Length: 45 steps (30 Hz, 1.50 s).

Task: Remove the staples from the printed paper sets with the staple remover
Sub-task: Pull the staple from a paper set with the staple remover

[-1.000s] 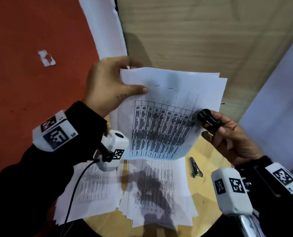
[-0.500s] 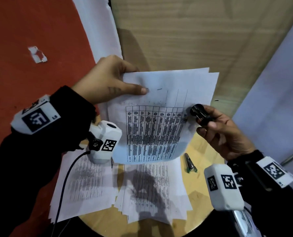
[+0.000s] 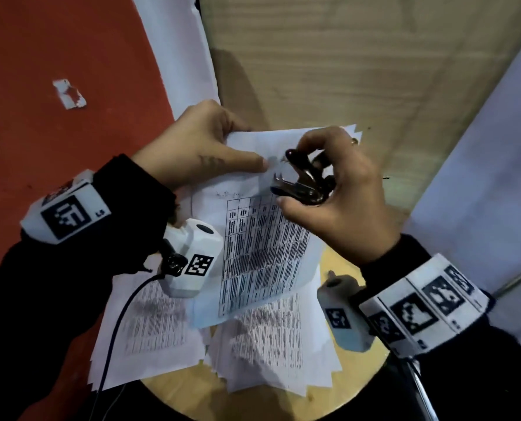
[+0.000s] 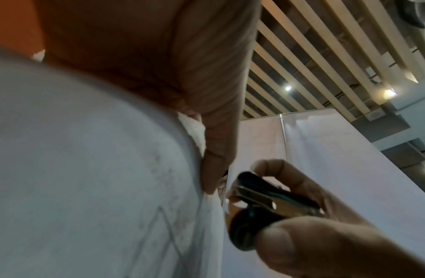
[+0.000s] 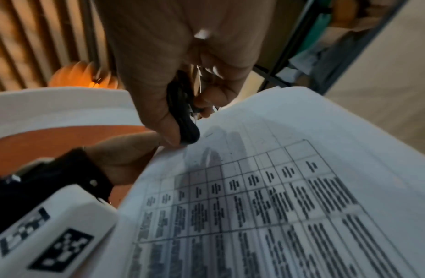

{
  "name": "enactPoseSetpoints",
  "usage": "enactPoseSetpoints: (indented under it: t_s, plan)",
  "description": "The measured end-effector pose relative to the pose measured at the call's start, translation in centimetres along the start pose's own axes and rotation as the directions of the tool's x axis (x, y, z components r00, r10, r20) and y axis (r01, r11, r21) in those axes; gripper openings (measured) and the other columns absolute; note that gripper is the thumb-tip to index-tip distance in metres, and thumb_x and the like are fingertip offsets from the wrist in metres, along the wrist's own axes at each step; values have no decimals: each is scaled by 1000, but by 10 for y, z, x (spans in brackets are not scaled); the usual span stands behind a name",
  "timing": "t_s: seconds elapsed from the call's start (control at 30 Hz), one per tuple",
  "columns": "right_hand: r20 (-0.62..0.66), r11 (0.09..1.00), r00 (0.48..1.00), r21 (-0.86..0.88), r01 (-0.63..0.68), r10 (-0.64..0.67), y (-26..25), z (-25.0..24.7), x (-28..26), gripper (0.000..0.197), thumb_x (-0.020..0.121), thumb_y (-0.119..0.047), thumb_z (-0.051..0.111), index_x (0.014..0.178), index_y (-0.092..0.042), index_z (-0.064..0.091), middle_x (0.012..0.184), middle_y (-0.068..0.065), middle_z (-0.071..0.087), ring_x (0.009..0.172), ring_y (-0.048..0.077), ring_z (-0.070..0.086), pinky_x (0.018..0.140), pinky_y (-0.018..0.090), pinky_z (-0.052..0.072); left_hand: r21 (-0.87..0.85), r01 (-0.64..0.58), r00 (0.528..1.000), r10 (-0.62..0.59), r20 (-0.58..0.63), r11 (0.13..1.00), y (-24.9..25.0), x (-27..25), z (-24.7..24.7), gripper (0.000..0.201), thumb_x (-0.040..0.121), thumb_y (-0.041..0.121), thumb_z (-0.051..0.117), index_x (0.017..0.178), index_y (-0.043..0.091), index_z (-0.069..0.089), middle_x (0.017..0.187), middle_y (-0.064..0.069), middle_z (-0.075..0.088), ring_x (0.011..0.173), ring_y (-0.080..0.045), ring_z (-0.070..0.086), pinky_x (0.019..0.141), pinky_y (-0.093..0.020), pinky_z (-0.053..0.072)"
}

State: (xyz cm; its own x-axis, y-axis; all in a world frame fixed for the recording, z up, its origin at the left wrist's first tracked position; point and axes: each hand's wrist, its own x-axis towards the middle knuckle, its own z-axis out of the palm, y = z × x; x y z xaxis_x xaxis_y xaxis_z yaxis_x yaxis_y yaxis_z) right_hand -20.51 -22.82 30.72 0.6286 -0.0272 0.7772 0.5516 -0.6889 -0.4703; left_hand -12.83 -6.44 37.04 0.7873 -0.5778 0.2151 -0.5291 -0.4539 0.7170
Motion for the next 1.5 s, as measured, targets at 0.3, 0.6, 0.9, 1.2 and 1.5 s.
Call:
enactPoseSetpoints:
  t_s: [0.3,0.6,0.9,1.2,1.5]
  plan:
    - [20,986,988,-51,156,-156,-6,-2,5,44,67,-5,71,110,-3,64,110,11,63,99,17,59,71,30,56,-125,-23,998,31,59,992,7,-6,3,13,77,9,71,86,-1,71,88,-28,68,62,-12,57,51,-18,45]
    - [65,969,972,-89,230,-225,-5,-6,5,40,70,-6,73,109,-1,66,110,12,62,95,23,63,68,38,57,-158,-25,998,34,54,987,7,-7,7,13,79,6,71,87,-4,70,78,-14,68,63,-8,57,54,-17,47]
    - [88,946,964,-187,264,-252,-4,-6,5,34,71,-10,71,104,-3,68,106,11,65,87,30,65,61,44,55,-65,-32,999,34,29,997,6,-7,4,25,69,21,79,85,2,73,84,-29,68,62,-13,56,56,-27,45]
    - [78,936,960,-214,281,-270,-4,-3,4,31,71,-9,71,101,-2,69,101,11,66,82,29,64,58,43,54,8,-28,999,29,-33,1000,5,-8,7,31,64,30,69,80,4,73,85,-29,67,62,-10,54,58,-34,49]
    - [69,911,944,-245,330,-324,2,-2,5,28,73,-11,70,99,0,68,98,14,66,81,33,65,57,41,53,-74,-11,1000,12,8,997,5,-11,6,35,68,25,65,85,-5,70,82,-31,67,66,-17,54,58,-35,44]
